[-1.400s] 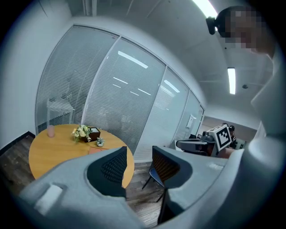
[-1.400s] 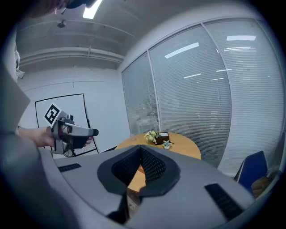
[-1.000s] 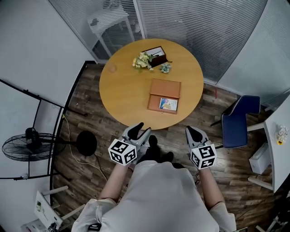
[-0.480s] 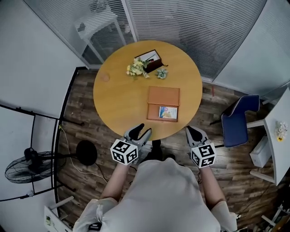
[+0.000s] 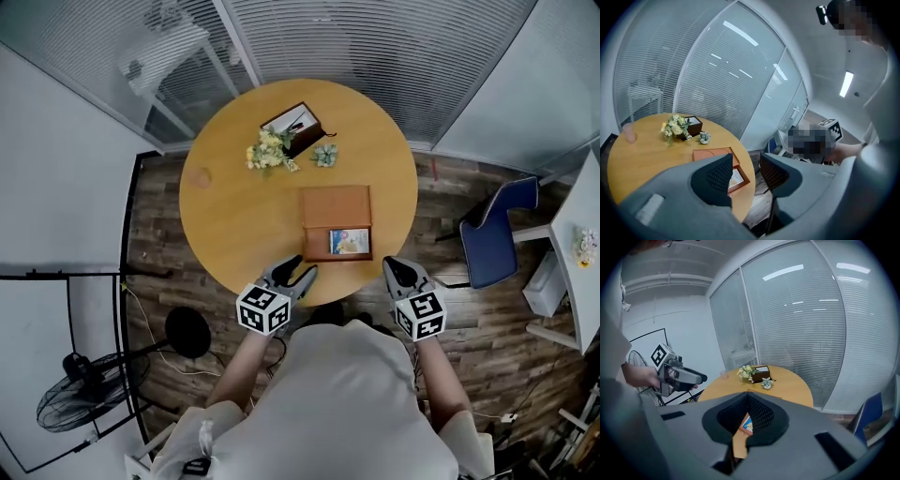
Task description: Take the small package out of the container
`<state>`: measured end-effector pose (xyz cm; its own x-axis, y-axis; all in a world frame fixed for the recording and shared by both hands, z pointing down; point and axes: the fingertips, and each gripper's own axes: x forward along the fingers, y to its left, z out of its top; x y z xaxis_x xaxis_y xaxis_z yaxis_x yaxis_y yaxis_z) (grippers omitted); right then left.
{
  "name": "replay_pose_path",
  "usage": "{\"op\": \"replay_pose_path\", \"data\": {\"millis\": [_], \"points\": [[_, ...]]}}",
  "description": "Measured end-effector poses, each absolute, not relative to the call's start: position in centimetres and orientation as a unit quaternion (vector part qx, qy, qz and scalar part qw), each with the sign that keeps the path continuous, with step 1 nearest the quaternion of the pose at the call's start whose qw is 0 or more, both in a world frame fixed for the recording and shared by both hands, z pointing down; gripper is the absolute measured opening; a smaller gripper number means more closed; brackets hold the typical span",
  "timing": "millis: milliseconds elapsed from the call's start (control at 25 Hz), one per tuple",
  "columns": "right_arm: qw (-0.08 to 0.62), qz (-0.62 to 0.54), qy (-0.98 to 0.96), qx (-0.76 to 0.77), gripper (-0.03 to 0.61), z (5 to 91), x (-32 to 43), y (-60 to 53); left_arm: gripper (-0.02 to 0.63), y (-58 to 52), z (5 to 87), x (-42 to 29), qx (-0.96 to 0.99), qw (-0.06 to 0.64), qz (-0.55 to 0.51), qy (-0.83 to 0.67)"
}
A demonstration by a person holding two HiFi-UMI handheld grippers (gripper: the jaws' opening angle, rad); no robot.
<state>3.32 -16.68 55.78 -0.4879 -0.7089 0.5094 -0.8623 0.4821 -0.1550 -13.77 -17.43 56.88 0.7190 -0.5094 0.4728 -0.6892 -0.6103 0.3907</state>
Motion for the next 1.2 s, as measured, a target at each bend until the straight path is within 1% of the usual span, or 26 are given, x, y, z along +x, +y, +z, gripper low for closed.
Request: {"op": "replay_pose_path", "data": {"millis": [440, 680, 1200], "points": [[0.22, 0.24, -0.812, 0.484, 0.003, 60.1, 3.7, -19.4, 0.179, -22.0, 63.8, -11.3, 0.881, 0.322, 0.203, -0.282], [0.235, 0.257, -0.809, 0.474, 0.003, 62.8, 4.8, -20.0, 0.192, -23.4, 69.0, -9.6, 0.867, 0.341, 0.229, -0.283], [0.253, 0.292, -0.824, 0.415, 0.003, 66.6, 6.3, -22.9, 0.202, -25.3, 81.5, -7.2, 0.795, 0.402, 0.331, -0.311]]}}
